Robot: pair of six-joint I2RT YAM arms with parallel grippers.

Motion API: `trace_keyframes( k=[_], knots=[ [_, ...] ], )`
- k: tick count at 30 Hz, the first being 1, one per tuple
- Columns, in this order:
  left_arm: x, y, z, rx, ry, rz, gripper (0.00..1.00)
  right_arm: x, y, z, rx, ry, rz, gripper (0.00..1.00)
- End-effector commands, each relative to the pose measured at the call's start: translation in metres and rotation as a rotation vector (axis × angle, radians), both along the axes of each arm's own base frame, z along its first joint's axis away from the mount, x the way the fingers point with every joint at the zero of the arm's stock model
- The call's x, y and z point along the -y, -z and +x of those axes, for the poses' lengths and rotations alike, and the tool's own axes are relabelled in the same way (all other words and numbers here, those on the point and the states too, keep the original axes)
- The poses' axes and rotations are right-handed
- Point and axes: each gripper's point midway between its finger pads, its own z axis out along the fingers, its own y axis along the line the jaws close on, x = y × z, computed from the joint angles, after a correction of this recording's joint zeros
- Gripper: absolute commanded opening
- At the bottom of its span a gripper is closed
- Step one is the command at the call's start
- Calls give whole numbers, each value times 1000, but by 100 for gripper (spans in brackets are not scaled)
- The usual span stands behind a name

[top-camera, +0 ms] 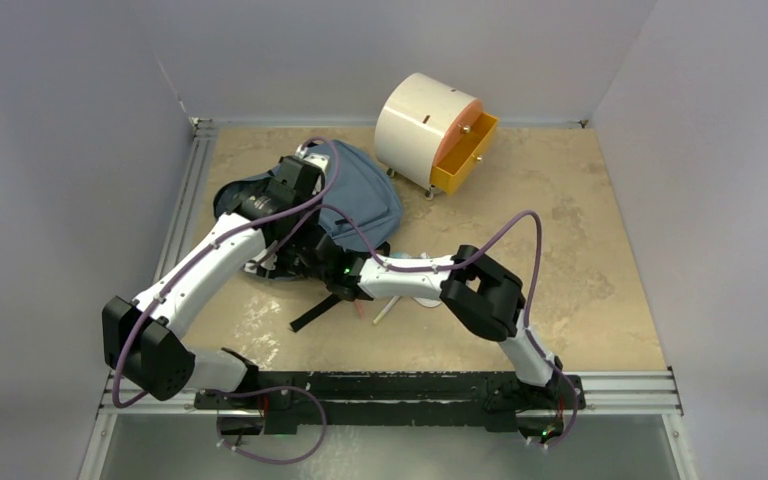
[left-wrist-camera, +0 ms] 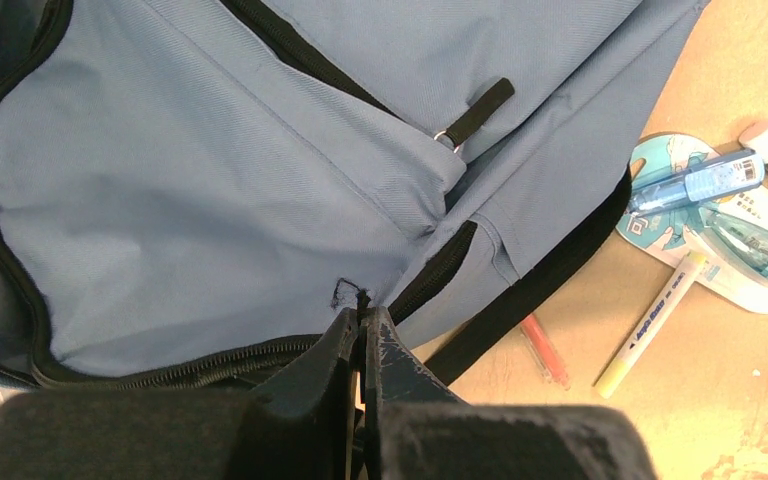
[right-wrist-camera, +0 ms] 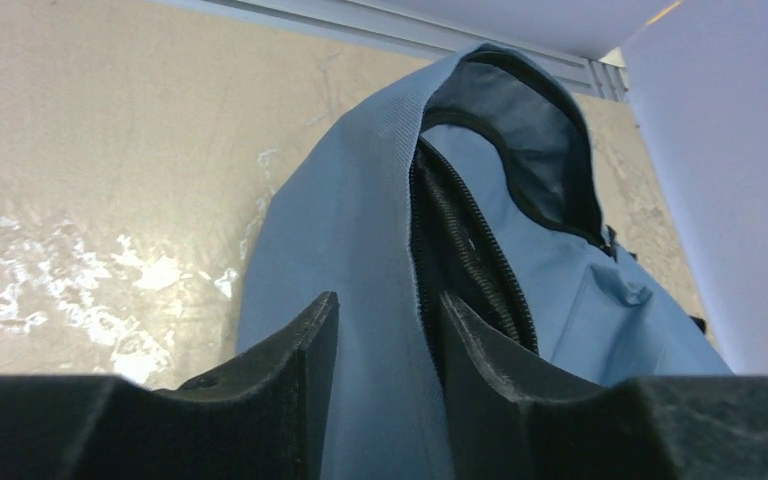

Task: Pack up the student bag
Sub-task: Zip the student bag at the center of the board.

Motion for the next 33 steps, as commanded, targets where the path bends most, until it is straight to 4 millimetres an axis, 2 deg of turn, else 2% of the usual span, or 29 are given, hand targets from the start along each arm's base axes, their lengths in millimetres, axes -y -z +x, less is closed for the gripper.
trace_keyframes(
  k=[1, 5, 11, 15, 19, 23, 29, 31, 33],
  knots=[
    [10, -22, 12, 75, 9, -42, 0, -8, -11, -12, -40, -64, -15, 39],
    [10, -21, 12, 72, 11, -39, 0, -11, -13, -24, -67, -127, -23, 25],
    [10, -19, 12, 69, 13, -36, 0, -12, -18, -40, -93, -210, -12, 13],
    [10, -16, 11, 62, 14, -35, 0, -12, -23, -36, -79, -186, 11, 6],
    [9, -13, 10, 54, 18, -28, 0, -10, -39, -33, -50, -161, 75, 0],
    [9, -7, 9, 40, 18, -22, 0, -10, -56, -40, -71, -182, 148, 0],
    [5, -2, 7, 28, 7, -2, 0, -4, -55, -44, -34, -199, 158, 0],
    [2, 0, 6, 18, -3, 10, 0, 3, -52, -46, -13, -204, 165, 10],
    [1, 2, 5, 12, -9, 13, 0, 11, -51, -47, -3, -192, 176, 15]
  ],
)
